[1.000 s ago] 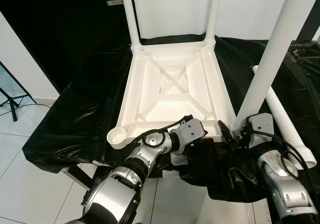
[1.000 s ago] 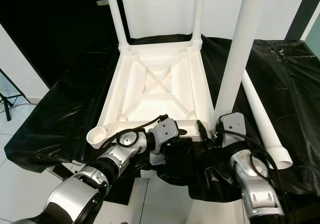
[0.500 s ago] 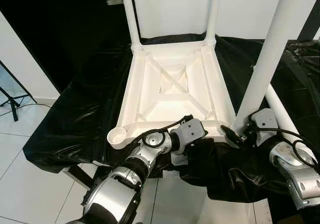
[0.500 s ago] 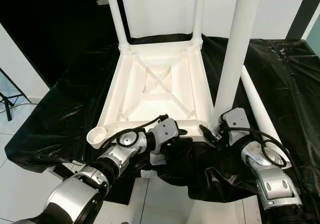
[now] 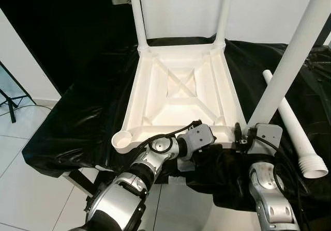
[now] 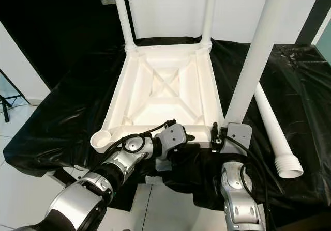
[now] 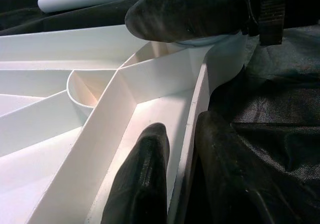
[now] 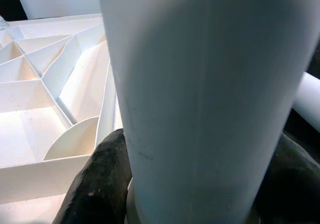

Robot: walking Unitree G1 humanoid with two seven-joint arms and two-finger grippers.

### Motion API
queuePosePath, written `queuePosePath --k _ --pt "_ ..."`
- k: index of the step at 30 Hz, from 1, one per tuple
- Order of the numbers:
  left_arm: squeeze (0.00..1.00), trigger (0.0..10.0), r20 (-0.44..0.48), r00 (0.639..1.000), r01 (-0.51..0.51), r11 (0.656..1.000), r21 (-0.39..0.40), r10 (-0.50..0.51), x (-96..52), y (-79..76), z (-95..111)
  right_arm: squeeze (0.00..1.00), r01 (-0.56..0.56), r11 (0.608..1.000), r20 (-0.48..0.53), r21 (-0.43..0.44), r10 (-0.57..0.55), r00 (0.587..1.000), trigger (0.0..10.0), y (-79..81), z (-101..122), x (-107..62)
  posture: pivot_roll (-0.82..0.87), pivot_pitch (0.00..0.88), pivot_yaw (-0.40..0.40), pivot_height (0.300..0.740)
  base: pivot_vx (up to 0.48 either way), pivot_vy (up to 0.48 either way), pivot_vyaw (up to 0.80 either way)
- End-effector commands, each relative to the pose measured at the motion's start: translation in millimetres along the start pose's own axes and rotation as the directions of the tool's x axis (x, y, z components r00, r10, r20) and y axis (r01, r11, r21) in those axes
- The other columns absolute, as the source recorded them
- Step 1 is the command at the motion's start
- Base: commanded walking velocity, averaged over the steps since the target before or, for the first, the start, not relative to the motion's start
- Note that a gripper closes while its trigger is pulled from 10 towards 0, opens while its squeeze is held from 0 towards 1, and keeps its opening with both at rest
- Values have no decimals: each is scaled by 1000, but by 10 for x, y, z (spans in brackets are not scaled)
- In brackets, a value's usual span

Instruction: Building children table

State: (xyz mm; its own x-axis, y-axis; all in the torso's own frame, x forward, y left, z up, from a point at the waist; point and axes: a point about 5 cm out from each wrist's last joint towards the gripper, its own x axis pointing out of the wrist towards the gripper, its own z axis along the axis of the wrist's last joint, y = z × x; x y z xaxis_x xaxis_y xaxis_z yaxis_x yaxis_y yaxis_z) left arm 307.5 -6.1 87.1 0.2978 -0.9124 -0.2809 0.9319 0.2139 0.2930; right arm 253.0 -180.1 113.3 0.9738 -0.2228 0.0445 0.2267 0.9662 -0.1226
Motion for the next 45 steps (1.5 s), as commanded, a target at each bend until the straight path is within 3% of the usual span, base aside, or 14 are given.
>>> queuePosePath --k 1,5,6,8,9,14,15,24,25,27,28,37,39,45 --pt "0 8039 -114 993 18 998 -62 -25 -94 -88 -269 0 43 999 -84 9 -42 996 0 -47 -146 -8 -159 0 66 740 0 0 0" --pt "0 8039 -113 993 18 998 -59 -25 -90 -83 -260 0 12 1000 -86 -7 -13 996 0 6 -129 46 -158 0 66 740 0 0 0" --pt "0 8118 -113 993 18 998 -57 -25 -86 -83 -257 0 -78 997 -75 -30 75 994 10000 138 -109 53 -159 0 64 740 0 0 0" --pt "0 8118 -113 993 18 998 -57 -25 -86 -83 -257 0 -78 997 -75 -30 75 994 10000 138 -109 53 -159 0 64 740 0 0 0" --pt "0 8000 -114 993 18 998 -56 -24 -85 -84 -257 1000 -115 992 -63 -43 112 992 10000 197 -96 47 -159 0 64 740 0 0 0" --pt "0 8039 -113 993 18 998 -58 -24 -93 -91 -268 1000 -311 948 -10 -75 311 950 10000 237 -7 89 -167 1 67 740 0 0 0" --pt "0 8078 -113 993 18 998 -59 -25 -97 -97 -275 0 -348 932 5 -107 350 937 10000 180 38 126 -171 2 66 740 0 0 0" --pt "0 7961 -107 994 23 998 -63 -30 -77 -123 -271 0 -507 851 -2 -140 511 859 10000 -191 242 286 -182 4 65 740 0 0 0" --pt "0 7961 -106 994 23 998 -64 -29 -74 -121 -266 0 -536 834 -6 -129 540 842 3255 -229 268 290 -185 4 66 740 0 0 0" --pt "0 7961 -106 994 23 998 -64 -29 -74 -121 -266 0 -536 834 -6 -129 540 842 3255 -229 268 290 -185 4 66 740 0 0 0" --pt "0 7922 -105 994 22 998 -64 -28 -72 -118 -262 0 -572 811 -18 -122 574 818 0 -254 281 280 -186 5 66 740 0 0 0" --pt "0 7922 -105 994 17 998 -65 -24 -79 -106 -261 0 -645 759 -69 -94 641 764 0 -282 240 249 -176 6 64 740 0 0 0" --pt "0 7961 -107 994 15 998 -66 -22 -86 -103 -268 0 -478 875 -3 -74 479 878 0 -306 232 300 -170 2 65 740 0 0 0" --pt "0 7961 -109 994 6 998 -65 -13 -100 -82 -269 0 -37 998 103 -56 43 994 0 -361 84 24 -160 0 61 740 0 0 0"
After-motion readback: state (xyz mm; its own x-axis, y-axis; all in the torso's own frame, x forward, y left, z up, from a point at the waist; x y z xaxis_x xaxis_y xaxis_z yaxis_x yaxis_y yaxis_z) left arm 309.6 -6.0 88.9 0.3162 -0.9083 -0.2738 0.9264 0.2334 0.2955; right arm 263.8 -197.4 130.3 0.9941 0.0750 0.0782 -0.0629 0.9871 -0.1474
